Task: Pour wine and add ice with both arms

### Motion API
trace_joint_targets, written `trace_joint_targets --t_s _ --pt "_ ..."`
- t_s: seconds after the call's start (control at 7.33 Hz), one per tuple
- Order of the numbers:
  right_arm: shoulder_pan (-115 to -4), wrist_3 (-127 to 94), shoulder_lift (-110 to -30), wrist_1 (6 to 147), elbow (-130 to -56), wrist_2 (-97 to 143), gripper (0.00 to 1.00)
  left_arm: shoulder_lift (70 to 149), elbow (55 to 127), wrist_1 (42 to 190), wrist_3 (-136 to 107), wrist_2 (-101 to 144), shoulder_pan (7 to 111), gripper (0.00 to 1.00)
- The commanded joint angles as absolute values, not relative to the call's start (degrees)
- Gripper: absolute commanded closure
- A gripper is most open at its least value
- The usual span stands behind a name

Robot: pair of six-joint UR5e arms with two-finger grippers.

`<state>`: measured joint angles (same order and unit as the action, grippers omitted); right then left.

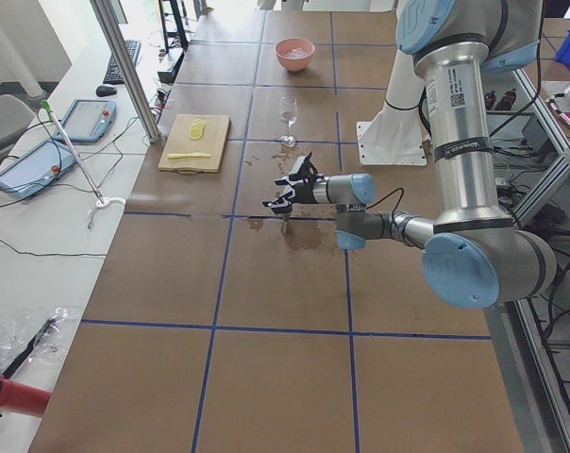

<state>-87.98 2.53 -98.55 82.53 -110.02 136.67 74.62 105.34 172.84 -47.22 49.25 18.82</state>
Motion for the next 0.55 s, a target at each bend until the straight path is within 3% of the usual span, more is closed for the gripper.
trace_joint_targets --t_s 0.0,0.41 --pt "-87.98 2.55 -98.61 82.53 -110.04 136.67 0.00 74.79 102.41 172.88 -50.69 41.68 12.50 0.00" --pt "-87.98 2.55 -98.70 82.53 -109.95 136.67 0.00 75.84 98.72 172.71 -53.43 37.45 9.15 0.00"
